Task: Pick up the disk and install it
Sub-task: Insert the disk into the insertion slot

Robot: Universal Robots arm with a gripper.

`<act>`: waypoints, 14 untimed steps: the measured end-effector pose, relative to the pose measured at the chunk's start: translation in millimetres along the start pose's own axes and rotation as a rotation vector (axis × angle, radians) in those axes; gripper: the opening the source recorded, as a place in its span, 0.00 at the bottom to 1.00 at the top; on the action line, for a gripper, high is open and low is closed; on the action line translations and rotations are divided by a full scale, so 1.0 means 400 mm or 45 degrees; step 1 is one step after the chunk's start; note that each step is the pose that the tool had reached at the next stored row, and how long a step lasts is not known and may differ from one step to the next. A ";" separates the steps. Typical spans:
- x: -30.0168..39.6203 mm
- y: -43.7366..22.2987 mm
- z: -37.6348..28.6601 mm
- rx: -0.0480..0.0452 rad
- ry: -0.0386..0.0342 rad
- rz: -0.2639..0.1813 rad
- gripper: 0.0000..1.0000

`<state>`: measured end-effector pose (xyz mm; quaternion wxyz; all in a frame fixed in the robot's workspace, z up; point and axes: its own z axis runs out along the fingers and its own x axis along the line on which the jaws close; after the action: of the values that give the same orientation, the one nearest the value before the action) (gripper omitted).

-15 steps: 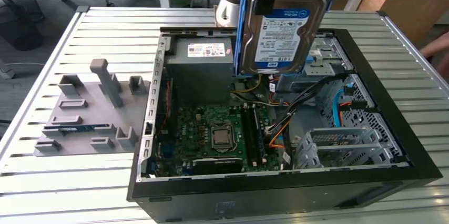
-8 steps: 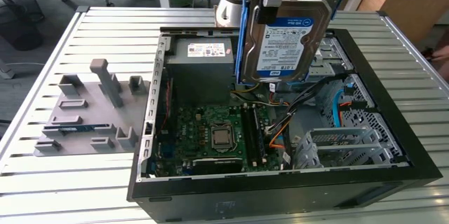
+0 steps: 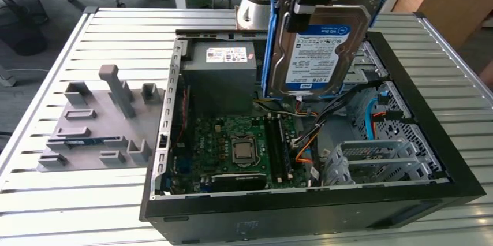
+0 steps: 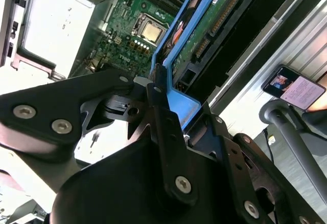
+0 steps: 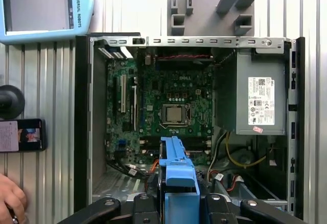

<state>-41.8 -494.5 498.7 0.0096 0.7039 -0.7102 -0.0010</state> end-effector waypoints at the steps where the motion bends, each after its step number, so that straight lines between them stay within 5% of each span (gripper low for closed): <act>1: 0.000 -0.008 0.000 0.000 -0.0002 0.000 0.36; 5: 0.002 -0.034 0.002 -0.001 -0.0002 0.000 0.36; 14: 0.040 -0.036 0.009 -0.001 -0.0004 0.000 0.36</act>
<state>-27.5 -510.5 495.1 0.0098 0.7039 -0.7102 -0.0014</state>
